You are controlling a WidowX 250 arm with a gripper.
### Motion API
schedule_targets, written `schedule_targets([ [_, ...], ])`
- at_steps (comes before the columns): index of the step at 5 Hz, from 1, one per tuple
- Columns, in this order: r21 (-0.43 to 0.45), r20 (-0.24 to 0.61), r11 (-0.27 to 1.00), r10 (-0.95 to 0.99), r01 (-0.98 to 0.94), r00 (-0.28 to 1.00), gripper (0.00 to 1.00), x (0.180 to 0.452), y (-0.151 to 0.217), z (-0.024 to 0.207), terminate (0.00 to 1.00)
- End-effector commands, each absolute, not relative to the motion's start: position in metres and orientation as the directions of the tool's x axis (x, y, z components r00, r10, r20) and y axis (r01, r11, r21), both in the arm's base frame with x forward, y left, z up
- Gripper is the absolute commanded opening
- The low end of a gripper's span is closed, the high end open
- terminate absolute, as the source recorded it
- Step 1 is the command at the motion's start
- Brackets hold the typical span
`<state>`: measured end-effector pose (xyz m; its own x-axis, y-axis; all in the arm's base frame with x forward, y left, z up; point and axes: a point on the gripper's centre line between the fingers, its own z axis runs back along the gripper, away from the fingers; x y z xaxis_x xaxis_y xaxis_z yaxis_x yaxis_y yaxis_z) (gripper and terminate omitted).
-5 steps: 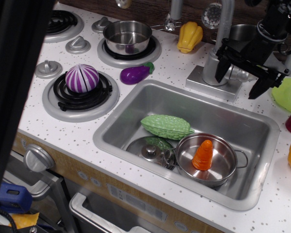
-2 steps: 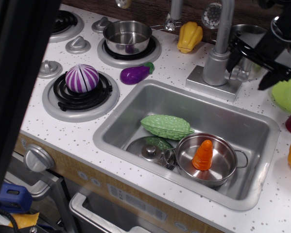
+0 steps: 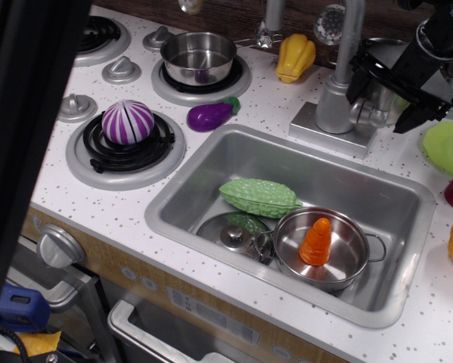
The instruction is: Turn lever vertical to front
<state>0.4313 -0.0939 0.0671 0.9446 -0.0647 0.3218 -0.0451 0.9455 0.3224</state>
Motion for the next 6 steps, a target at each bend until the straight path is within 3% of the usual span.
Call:
schedule_targets([
  [1, 0.304, 0.457, 0.95, -0.08, -0.072, 0.886, 1.0, 0.45, -0.093, 0.115, 0.0],
  [4, 0.278, 0.489, 0.958, -0.079, -0.069, 0.869, 1.0, 0.465, -0.084, 0.121, 0.0],
  [5, 0.221, 0.478, 0.971, -0.024, -0.094, 0.878, 0.0, 0.463, -0.086, 0.117, 0.0],
  [6, 0.183, 0.462, 0.978, 0.009, -0.105, 0.887, 0.0, 0.457, -0.088, 0.116, 0.0],
])
